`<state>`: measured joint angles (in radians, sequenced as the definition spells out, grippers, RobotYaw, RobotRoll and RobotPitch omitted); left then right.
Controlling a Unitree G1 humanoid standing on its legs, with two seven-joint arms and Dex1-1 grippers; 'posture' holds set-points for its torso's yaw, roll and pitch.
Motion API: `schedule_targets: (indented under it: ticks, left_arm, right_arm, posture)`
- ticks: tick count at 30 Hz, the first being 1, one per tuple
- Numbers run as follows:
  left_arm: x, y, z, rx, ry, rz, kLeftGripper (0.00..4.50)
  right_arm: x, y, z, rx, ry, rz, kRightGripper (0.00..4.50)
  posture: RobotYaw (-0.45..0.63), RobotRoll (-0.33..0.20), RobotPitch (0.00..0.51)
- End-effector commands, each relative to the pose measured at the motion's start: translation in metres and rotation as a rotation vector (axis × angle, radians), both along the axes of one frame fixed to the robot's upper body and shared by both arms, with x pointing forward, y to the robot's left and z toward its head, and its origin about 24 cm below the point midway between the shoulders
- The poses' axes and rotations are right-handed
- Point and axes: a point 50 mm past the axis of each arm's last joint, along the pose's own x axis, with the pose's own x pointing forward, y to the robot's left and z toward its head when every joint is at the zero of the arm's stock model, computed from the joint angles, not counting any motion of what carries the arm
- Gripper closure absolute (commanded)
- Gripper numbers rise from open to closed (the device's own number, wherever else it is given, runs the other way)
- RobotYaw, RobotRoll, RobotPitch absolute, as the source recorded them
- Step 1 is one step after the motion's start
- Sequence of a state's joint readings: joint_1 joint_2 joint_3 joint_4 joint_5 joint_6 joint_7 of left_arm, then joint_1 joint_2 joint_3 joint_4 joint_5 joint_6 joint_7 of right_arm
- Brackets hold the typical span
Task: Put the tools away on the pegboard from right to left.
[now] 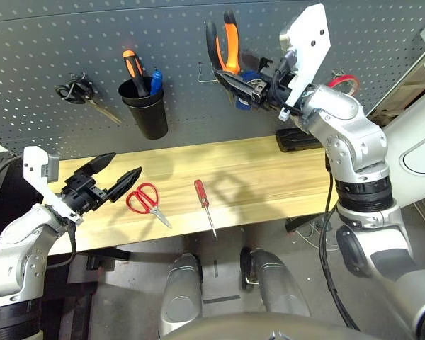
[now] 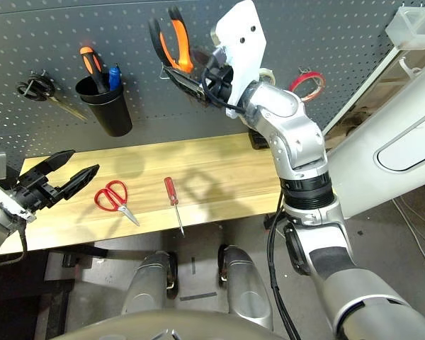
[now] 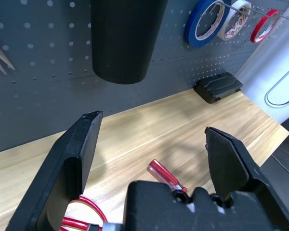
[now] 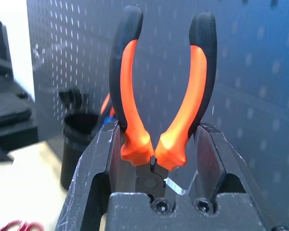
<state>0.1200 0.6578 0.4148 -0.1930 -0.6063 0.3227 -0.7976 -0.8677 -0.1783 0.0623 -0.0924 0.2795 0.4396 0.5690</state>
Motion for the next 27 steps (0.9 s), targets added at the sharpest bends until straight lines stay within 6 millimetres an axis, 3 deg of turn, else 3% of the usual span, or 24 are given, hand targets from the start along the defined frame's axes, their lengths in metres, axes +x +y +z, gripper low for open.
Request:
schedule_targets:
  ticks: [1,10,19,27]
  left_arm:
    - [-0.001,-0.001,0.002,0.016,0.014,-0.013,0.00]
    - [0.000,-0.011,0.013,0.030,0.029,-0.039,0.00]
    - [0.004,-0.023,0.027,0.035,0.029,-0.058,0.00]
    - [0.004,-0.028,0.026,0.032,0.041,-0.067,0.00]
  right_arm:
    - [0.002,0.008,0.010,-0.013,-0.135,-0.035,2.07]
    - [0.017,0.034,0.012,-0.036,-0.343,-0.160,2.07]
    - [0.030,0.056,-0.003,-0.029,-0.383,-0.221,2.07]
    - [0.038,0.065,-0.016,-0.091,-0.456,-0.261,2.07]
  posture:
    - [0.05,0.000,0.084]
    - [0.05,0.000,0.095]
    - [0.05,0.000,0.098]
    - [0.06,0.000,0.101]
